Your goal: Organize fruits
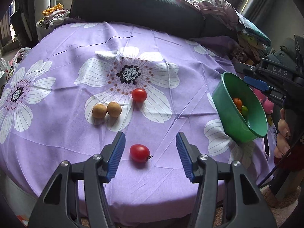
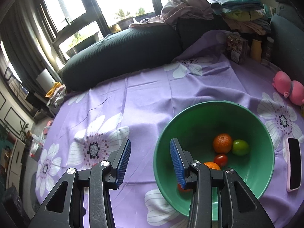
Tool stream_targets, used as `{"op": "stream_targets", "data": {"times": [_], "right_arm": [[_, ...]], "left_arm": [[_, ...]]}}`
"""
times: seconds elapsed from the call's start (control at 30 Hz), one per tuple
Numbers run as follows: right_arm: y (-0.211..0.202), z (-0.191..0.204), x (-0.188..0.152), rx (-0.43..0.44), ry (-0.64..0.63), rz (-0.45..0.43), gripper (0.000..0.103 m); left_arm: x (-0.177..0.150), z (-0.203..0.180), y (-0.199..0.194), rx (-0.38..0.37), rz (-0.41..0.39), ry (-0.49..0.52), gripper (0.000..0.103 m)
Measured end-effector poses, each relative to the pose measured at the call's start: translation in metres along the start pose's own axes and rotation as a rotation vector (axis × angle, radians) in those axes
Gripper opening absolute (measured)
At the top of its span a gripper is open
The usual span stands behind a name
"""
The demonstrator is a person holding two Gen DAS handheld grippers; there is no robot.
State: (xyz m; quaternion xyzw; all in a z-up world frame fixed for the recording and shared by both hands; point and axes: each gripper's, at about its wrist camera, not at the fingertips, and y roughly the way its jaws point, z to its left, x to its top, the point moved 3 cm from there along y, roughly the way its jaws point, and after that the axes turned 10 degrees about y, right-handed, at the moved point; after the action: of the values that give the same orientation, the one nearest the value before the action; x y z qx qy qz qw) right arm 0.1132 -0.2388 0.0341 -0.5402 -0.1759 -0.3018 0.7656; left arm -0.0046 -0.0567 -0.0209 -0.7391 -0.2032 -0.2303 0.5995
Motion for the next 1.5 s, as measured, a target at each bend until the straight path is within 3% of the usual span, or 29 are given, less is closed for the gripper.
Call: {"op": "stream_targets", "data": {"times": [0.17, 0.33, 0.4, 0.53, 0.77, 1.3, 1.5], "right_arm": [[0.022, 0.037, -0.009, 0.057, -0.079, 0.035, 0.043], [0.055, 0.067, -0.027, 0.128, -0.139, 0.153, 0.043], [0.07, 0.075, -0.035, 0.138, -0.16, 0.199, 0.043], [0.093, 0.088, -0.054, 0.144, -0.213, 0.284, 0.032], [0.121, 0.096, -0.072, 0.137, -0.226, 0.383, 0.032], [0.14, 0.103, -0.082, 0.092, -0.266, 0.404, 0.031], [0.134, 0.102, -0.08, 0.091, -0.27, 0.376, 0.03]], "left_arm": [[-0.004, 0.003, 0.007, -0.036, 0.023, -0.022, 0.047], [-0.007, 0.003, 0.019, -0.085, 0.068, -0.049, 0.041], [-0.01, 0.003, 0.023, -0.078, 0.084, -0.058, 0.039], [-0.014, 0.004, 0.029, -0.068, 0.104, -0.056, 0.037], [-0.02, 0.018, 0.041, -0.082, 0.146, -0.126, 0.03], [-0.023, 0.024, 0.05, -0.073, 0.146, -0.137, 0.028], [-0.019, 0.024, 0.042, -0.066, 0.12, -0.141, 0.027]]}}
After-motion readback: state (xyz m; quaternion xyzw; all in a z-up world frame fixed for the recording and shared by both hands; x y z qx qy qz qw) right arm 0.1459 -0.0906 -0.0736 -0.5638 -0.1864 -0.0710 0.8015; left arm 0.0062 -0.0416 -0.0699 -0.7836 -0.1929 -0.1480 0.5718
